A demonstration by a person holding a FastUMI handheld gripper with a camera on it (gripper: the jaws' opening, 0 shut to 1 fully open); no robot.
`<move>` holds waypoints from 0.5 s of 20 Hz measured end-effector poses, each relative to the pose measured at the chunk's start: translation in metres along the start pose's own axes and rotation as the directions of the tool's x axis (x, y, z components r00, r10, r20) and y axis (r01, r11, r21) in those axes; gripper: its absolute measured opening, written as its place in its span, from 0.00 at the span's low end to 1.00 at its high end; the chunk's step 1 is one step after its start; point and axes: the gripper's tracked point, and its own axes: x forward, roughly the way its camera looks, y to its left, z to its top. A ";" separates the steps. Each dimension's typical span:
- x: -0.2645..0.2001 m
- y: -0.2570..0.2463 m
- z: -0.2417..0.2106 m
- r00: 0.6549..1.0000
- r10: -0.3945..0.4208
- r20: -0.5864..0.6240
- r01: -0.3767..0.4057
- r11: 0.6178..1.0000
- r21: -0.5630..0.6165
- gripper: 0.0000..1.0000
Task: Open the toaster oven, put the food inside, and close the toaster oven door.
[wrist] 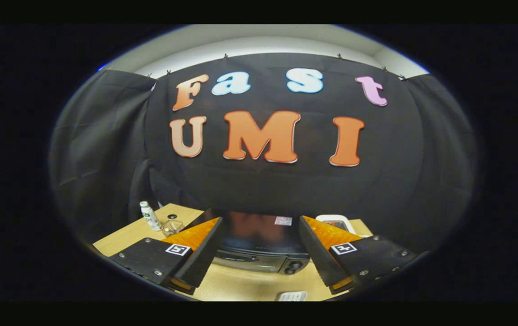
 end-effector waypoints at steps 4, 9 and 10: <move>-0.020 -0.026 0.047 0.995 -0.044 0.092 0.049 0.998 -0.047 0.97; -0.036 -0.031 0.078 0.979 -0.061 0.193 0.090 0.985 -0.149 0.97; -0.038 -0.026 0.078 0.979 -0.051 0.199 0.084 0.983 -0.161 0.97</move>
